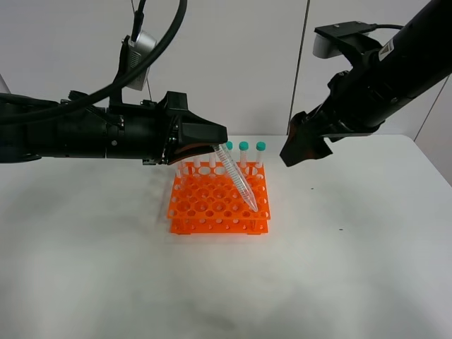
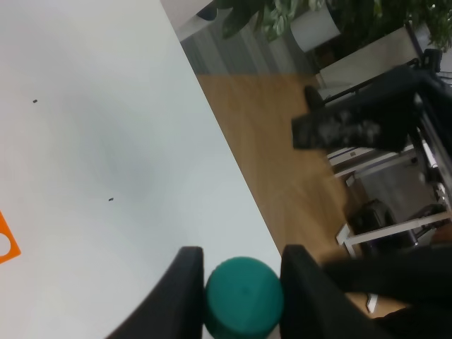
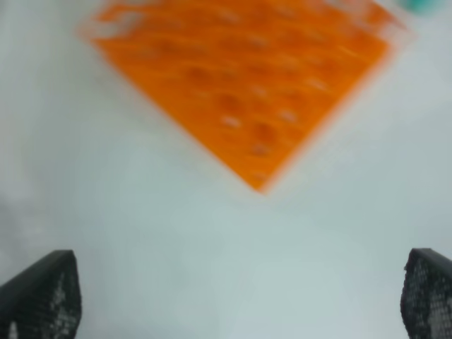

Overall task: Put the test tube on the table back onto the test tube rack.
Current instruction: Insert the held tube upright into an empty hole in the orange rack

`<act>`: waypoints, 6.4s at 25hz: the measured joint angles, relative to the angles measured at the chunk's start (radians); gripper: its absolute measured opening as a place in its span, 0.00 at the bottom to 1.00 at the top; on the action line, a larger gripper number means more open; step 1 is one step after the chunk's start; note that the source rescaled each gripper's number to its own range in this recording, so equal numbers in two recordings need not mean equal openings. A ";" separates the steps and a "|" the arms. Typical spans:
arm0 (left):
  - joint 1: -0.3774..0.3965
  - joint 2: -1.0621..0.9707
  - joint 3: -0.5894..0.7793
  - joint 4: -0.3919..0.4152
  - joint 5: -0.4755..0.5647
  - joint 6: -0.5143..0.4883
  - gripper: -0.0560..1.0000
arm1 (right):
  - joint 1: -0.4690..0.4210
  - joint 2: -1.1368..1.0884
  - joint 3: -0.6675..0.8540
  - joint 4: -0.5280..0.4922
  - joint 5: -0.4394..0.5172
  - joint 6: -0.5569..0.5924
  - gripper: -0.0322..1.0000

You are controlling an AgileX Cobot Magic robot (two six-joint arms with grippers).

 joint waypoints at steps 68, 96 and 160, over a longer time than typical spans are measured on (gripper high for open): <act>0.000 0.000 0.000 0.000 -0.023 0.000 0.06 | -0.340 -1.450 0.779 -0.160 0.020 0.251 1.00; 0.000 -0.394 0.086 1.446 -0.609 -0.829 0.06 | -0.340 -1.450 0.779 -0.160 0.019 0.251 1.00; -0.113 0.363 -0.175 1.531 -1.019 -1.039 0.06 | -0.340 -1.450 0.779 -0.144 0.019 0.253 1.00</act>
